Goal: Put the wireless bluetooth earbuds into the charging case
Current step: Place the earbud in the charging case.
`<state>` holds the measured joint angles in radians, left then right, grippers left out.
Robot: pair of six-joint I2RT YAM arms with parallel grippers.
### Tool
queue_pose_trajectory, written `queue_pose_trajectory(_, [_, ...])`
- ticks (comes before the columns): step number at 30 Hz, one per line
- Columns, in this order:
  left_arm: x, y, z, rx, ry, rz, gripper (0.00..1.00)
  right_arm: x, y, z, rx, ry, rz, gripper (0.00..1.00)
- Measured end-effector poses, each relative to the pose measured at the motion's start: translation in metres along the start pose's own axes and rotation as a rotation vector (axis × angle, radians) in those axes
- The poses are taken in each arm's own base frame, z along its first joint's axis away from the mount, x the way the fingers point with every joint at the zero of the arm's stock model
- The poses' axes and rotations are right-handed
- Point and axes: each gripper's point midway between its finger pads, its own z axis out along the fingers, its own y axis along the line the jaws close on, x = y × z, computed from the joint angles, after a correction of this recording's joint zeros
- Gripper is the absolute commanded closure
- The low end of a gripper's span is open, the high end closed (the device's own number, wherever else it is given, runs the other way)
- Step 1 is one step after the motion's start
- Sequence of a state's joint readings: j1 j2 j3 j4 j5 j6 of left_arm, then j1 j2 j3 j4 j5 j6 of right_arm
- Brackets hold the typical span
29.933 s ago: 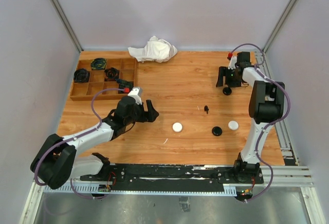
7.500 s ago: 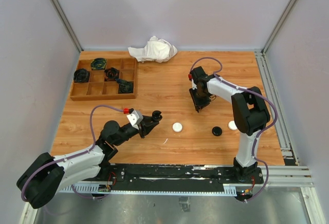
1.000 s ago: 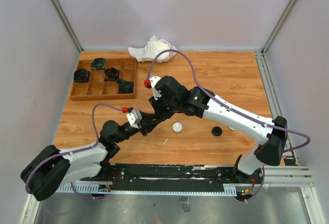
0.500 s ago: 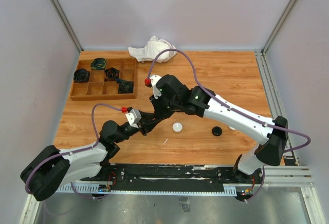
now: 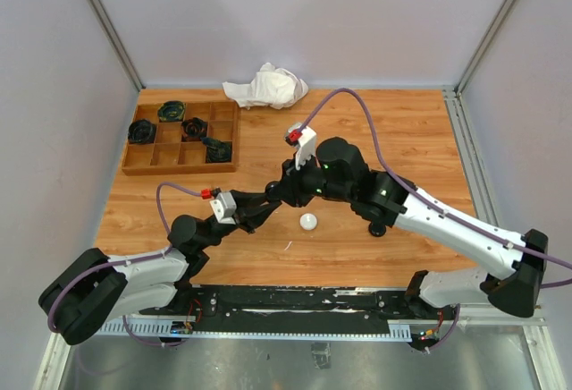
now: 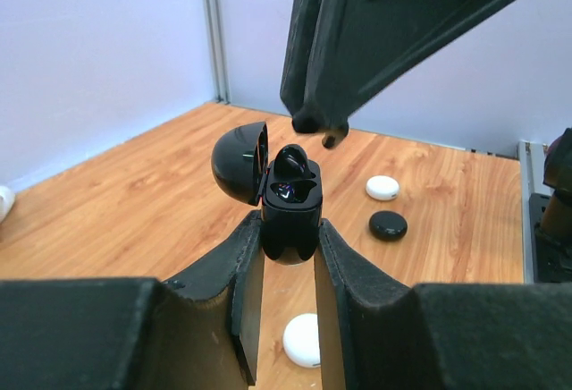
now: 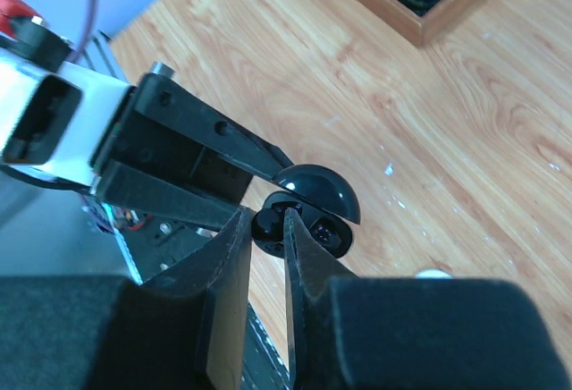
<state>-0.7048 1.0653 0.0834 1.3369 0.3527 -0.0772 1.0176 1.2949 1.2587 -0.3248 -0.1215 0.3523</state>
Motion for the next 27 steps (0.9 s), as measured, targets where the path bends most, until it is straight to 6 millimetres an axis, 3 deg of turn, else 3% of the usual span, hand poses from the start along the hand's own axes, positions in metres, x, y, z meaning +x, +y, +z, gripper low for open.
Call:
queue_pose_trajectory(8, [-0.013,-0.001,0.002,0.013,-0.053,0.037,1.0,-0.025,0.017,-0.013,-0.11,-0.234,0.073,0.88])
queue_pose_trajectory(17, [-0.022,-0.002,0.003,0.02,-0.085,0.062,1.0,-0.029,0.02,-0.007,-0.161,-0.334,0.148,0.87])
queue_pose_trajectory(27, [-0.031,-0.004,0.003,0.022,-0.113,0.073,1.0,-0.035,0.021,-0.014,-0.168,-0.38,0.169,0.87])
